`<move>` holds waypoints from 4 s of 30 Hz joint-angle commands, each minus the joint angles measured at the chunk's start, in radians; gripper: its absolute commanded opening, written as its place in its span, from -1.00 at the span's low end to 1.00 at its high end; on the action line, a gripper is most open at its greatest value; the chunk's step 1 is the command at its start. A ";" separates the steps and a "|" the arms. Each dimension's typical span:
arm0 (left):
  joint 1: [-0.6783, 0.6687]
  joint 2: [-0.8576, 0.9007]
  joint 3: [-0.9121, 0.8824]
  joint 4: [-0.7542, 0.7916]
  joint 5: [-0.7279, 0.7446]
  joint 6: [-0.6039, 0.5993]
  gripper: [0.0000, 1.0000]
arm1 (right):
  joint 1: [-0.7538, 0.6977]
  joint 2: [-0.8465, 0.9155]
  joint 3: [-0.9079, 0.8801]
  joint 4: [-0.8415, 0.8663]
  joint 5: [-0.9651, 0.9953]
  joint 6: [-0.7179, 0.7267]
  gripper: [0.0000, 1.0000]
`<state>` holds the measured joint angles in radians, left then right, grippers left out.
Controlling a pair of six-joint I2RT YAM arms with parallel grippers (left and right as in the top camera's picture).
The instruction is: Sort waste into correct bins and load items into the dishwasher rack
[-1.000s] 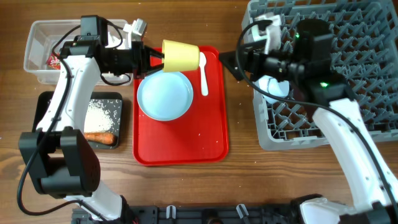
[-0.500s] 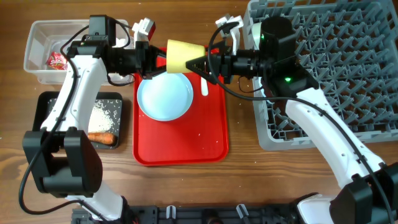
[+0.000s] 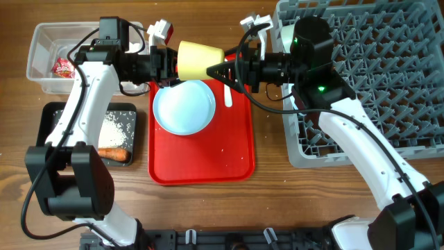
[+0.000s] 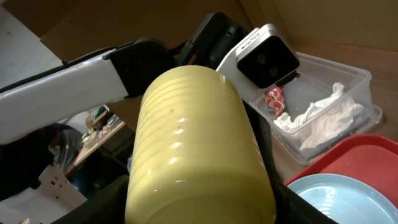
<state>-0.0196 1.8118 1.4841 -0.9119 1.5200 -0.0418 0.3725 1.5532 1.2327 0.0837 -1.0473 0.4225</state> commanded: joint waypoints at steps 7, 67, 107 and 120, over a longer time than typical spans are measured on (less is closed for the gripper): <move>0.005 -0.011 0.010 0.002 -0.102 0.008 0.05 | -0.176 -0.071 0.000 -0.160 0.005 -0.055 -0.12; 0.005 -0.436 0.008 -0.279 -1.541 -0.232 0.57 | 0.259 0.529 0.311 -0.835 0.989 0.303 0.18; 0.005 -0.436 0.008 -0.243 -1.570 -0.229 0.65 | -0.060 -0.178 0.312 -0.951 2.137 -0.271 -0.91; 0.005 -0.436 0.008 -0.233 -1.571 -0.228 0.65 | -0.266 0.153 0.312 -0.711 1.951 -0.603 -0.91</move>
<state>-0.0193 1.3727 1.4860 -1.1481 -0.0372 -0.2577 0.1055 1.6444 1.5433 -0.6521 0.9699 -0.0963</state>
